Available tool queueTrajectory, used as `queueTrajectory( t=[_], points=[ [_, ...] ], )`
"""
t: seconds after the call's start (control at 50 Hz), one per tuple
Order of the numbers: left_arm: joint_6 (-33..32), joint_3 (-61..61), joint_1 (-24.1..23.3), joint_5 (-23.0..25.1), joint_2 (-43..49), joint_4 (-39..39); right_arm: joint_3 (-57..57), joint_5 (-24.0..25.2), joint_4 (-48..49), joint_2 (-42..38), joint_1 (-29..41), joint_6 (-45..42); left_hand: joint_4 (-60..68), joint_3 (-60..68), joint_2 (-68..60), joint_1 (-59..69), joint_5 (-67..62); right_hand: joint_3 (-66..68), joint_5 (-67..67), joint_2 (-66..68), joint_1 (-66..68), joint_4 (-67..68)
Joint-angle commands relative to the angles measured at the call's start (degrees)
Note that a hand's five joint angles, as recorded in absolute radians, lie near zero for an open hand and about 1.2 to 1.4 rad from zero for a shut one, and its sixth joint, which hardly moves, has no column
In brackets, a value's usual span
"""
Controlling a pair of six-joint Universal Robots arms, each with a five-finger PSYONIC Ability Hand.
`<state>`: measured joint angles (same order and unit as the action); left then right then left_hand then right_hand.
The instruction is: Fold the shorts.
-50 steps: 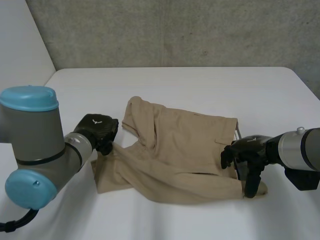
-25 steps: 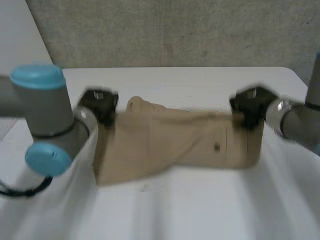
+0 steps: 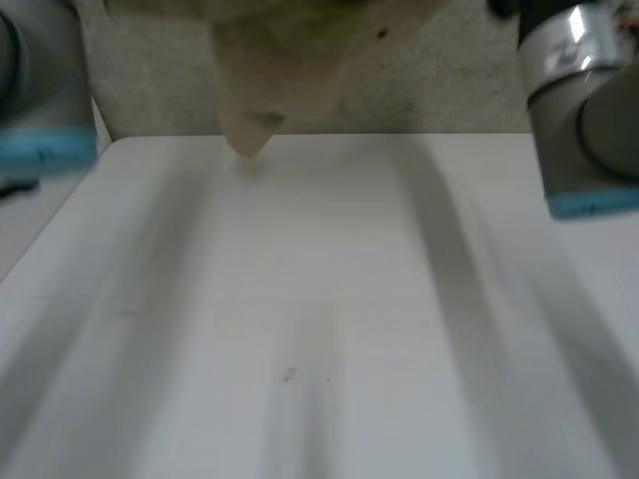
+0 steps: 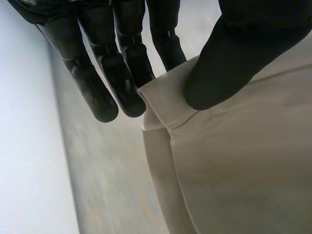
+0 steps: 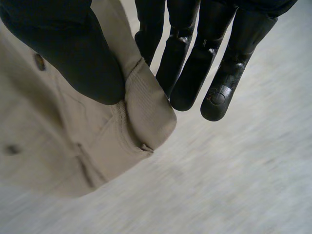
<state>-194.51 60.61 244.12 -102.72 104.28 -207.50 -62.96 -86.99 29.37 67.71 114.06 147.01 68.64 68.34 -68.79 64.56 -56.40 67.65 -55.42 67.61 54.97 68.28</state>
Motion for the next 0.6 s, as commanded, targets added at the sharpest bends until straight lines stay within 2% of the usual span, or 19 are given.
queueTrajectory(
  t=[0.02,0.12,0.22,0.4,0.6],
  points=[
    [3.1,23.8,0.7,2.9,-0.1,1.0,-11.2,3.4,-7.4,-5.5,-0.2,-0.7,11.4,11.7,-11.2,15.4,-13.6,12.4,-14.6,12.4,25.0,11.7],
    [3.1,36.9,1.1,5.8,2.8,0.7,-15.5,4.2,-11.2,-11.6,-0.3,-1.4,11.4,11.7,-11.2,15.4,-13.6,12.4,-14.6,12.4,25.0,11.7],
    [2.3,41.5,0.0,6.3,7.4,2.6,-17.5,3.7,-15.8,-14.9,-0.4,-2.3,11.4,11.7,-11.2,15.4,-13.6,12.4,-14.6,12.4,25.0,11.7],
    [0.2,45.6,-0.8,6.5,0.8,12.6,-22.5,3.7,-23.3,-7.9,-0.7,-1.7,11.4,11.7,-11.2,15.4,-13.6,12.4,-14.6,12.4,25.0,11.7],
    [-2.5,49.0,-6.1,6.4,-3.3,29.6,-28.3,3.3,-32.7,-3.3,-0.9,-2.5,11.4,11.7,-11.2,15.4,-13.6,12.4,-14.6,12.4,25.0,11.7]
  ],
)
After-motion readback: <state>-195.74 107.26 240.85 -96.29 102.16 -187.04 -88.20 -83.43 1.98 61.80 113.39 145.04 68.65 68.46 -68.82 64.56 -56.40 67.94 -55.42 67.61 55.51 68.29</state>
